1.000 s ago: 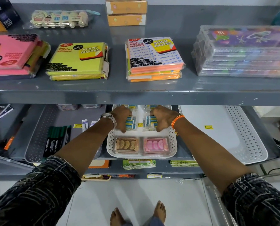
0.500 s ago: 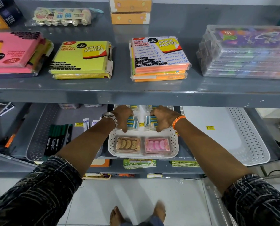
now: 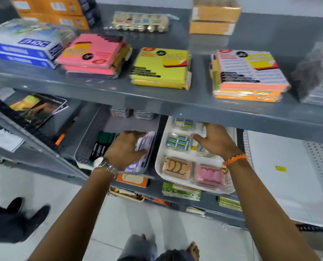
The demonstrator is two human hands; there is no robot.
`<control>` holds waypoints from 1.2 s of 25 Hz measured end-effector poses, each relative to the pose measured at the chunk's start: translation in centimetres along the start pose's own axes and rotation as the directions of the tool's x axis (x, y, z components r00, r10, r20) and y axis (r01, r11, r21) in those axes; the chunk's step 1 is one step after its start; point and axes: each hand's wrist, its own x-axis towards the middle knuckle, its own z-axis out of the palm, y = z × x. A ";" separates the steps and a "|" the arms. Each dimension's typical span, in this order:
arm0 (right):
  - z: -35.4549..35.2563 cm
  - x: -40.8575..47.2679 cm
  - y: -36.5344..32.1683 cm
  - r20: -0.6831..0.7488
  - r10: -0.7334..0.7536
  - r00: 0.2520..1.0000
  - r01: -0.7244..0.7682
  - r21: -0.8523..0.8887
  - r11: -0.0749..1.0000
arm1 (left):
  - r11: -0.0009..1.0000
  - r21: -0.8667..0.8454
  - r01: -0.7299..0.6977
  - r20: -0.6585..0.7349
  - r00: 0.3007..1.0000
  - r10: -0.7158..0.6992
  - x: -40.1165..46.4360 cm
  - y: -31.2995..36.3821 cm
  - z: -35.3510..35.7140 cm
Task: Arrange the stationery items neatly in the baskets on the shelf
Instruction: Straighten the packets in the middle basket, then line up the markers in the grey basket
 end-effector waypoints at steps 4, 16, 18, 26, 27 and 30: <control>4.5 3.8 -7.8 0.133 -0.230 0.964 0.224 0.057 0.973 | 0.983 -0.002 0.185 -0.142 0.973 -0.184 -5.5 -6.9 -0.1; 14.3 12.2 -16.8 0.508 -0.233 0.829 0.450 -0.360 0.817 | 0.903 -0.279 0.326 -0.139 0.917 -0.374 -6.1 -16.9 1.0; 14.3 12.1 -17.1 0.485 -0.239 0.841 0.456 -0.400 0.795 | 0.895 -0.323 0.308 -0.149 0.917 -0.370 -6.1 -17.2 1.3; 13.4 10.7 -18.4 0.400 -0.245 0.883 0.441 -0.530 0.724 | 0.883 -0.365 0.294 -0.183 0.908 -0.377 -6.3 -17.3 1.8; 13.3 11.0 -18.9 0.400 -0.268 0.877 0.449 -0.481 0.753 | 0.871 -0.387 0.303 -0.178 0.902 -0.393 -6.3 -17.2 1.7; 13.9 11.0 -21.8 0.475 -0.428 0.769 0.583 -0.246 0.774 | 0.845 -0.444 0.299 -0.177 0.895 -0.410 -6.2 -17.1 1.6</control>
